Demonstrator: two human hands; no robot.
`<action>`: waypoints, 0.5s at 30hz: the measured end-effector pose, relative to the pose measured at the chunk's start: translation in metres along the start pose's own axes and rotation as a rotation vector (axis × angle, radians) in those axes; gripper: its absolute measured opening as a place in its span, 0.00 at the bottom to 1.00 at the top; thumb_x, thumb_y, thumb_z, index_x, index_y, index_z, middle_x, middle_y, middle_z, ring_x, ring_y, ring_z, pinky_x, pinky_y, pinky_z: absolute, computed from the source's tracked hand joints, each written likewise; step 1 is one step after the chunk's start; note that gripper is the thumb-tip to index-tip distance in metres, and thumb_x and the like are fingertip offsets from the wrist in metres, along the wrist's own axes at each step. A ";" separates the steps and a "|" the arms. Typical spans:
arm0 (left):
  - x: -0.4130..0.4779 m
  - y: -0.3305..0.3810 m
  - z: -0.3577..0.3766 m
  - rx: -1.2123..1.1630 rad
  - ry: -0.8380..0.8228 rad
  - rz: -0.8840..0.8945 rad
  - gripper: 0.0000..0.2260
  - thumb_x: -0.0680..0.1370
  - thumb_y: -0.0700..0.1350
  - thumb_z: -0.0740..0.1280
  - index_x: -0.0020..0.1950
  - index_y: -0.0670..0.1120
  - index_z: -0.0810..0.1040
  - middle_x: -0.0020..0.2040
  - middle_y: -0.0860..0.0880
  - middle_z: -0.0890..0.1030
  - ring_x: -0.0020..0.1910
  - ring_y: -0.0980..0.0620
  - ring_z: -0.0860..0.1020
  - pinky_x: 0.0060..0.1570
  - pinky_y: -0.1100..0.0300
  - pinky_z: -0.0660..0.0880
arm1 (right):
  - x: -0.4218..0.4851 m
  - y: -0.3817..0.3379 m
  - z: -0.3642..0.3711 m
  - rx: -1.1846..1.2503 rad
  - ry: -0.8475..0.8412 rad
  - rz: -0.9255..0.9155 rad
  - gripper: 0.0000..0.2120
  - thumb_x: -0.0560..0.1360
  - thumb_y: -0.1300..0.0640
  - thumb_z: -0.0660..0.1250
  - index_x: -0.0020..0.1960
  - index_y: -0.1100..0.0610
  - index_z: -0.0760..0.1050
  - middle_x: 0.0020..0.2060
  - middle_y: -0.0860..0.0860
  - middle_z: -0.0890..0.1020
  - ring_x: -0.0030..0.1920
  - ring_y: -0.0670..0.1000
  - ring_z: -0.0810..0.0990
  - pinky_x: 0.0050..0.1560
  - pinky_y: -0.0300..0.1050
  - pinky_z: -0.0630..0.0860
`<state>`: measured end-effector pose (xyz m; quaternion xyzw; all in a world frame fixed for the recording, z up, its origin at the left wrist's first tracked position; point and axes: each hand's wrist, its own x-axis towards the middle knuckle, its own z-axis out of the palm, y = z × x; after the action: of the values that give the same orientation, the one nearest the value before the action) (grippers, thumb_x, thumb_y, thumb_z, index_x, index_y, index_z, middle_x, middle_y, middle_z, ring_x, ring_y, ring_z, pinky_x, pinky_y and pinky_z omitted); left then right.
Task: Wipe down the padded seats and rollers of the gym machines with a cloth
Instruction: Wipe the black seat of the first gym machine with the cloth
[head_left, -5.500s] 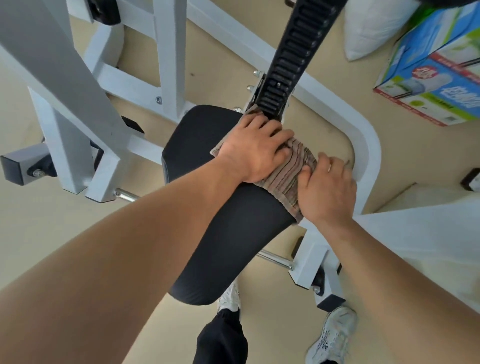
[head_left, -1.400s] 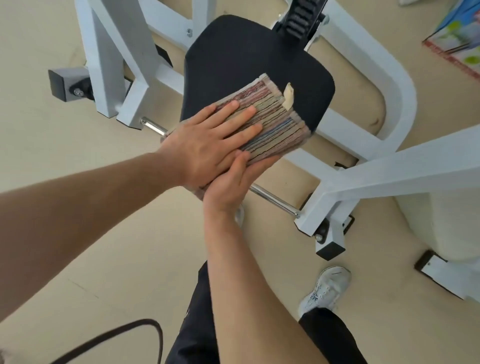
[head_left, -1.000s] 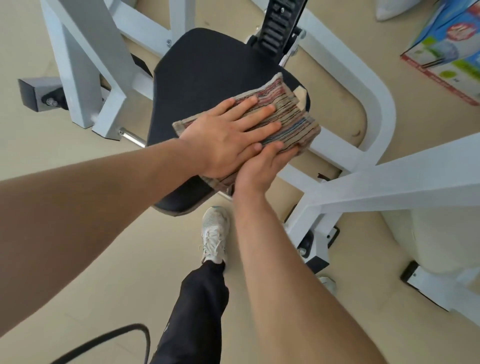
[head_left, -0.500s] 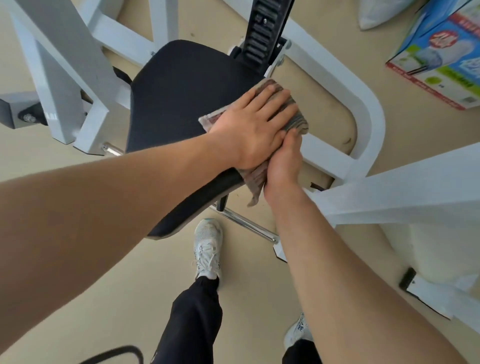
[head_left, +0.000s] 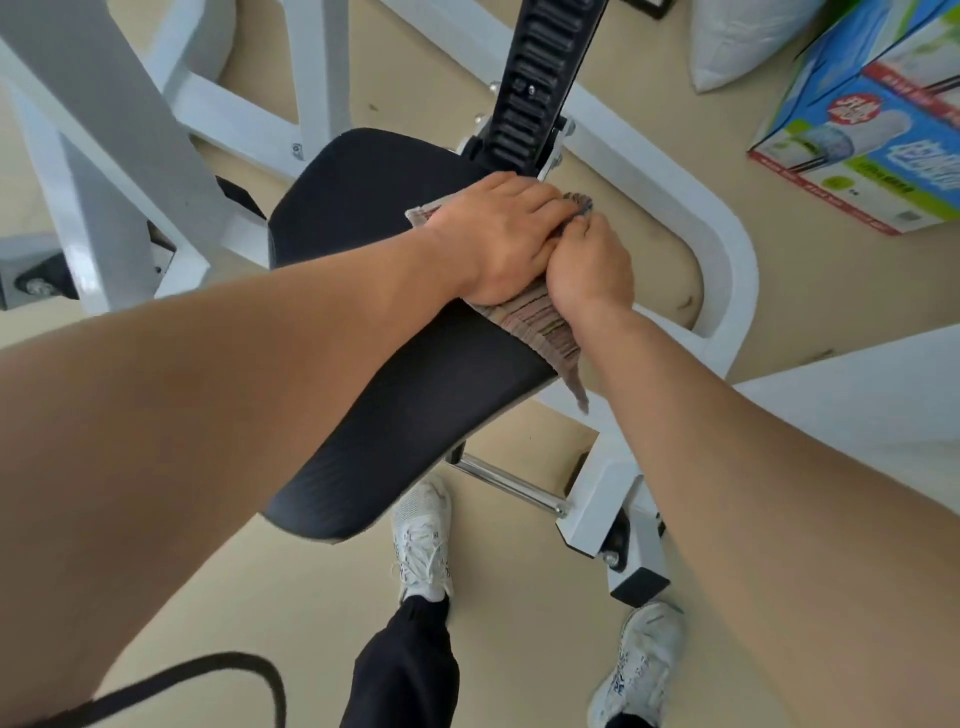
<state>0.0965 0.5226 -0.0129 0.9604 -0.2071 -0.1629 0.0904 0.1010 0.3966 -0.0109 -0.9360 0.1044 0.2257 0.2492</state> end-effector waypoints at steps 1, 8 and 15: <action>-0.003 -0.005 0.000 0.007 0.005 -0.003 0.24 0.84 0.56 0.47 0.76 0.49 0.65 0.73 0.49 0.72 0.73 0.48 0.68 0.75 0.51 0.59 | 0.002 -0.005 0.003 -0.008 0.025 0.006 0.21 0.85 0.51 0.46 0.67 0.58 0.72 0.64 0.56 0.77 0.62 0.58 0.76 0.55 0.49 0.70; -0.030 -0.041 -0.010 0.045 0.021 -0.172 0.24 0.82 0.53 0.52 0.77 0.48 0.63 0.75 0.48 0.69 0.75 0.47 0.66 0.76 0.47 0.56 | 0.003 -0.056 0.020 -0.194 0.036 -0.144 0.22 0.83 0.51 0.47 0.72 0.55 0.68 0.71 0.55 0.71 0.69 0.59 0.69 0.68 0.58 0.65; -0.028 0.002 -0.001 0.044 0.009 -0.329 0.27 0.83 0.54 0.42 0.79 0.44 0.59 0.79 0.44 0.61 0.80 0.44 0.56 0.78 0.44 0.51 | -0.009 -0.007 0.009 -0.189 0.057 -0.281 0.23 0.84 0.46 0.47 0.69 0.56 0.70 0.65 0.57 0.76 0.64 0.58 0.74 0.61 0.54 0.69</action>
<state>0.0717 0.5331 -0.0035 0.9838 -0.0500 -0.1667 0.0425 0.0922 0.4078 -0.0103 -0.9667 -0.0423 0.1707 0.1861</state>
